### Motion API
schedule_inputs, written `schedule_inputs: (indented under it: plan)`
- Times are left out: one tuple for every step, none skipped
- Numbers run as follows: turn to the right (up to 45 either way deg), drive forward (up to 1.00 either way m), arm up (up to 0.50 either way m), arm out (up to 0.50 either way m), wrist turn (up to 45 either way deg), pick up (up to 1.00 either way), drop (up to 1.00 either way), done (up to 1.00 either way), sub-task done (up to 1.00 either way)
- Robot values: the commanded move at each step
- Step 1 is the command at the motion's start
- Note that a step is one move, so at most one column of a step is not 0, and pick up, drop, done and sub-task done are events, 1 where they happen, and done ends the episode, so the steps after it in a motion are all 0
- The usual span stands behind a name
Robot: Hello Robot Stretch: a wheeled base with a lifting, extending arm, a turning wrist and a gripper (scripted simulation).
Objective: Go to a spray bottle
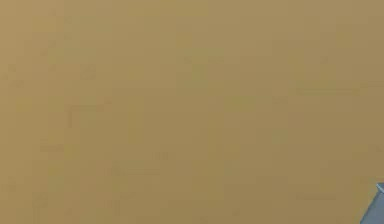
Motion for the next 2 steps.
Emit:
schedule_inputs:
  plan:
    - [-45.0, 0.00, 0.00, 0.00, 0.0, 0.00, 0.00, 0.00, 0.00]
    - [-45.0, 0.00, 0.00, 0.00, 0.0, 0.00, 0.00, 0.00, 0.00]
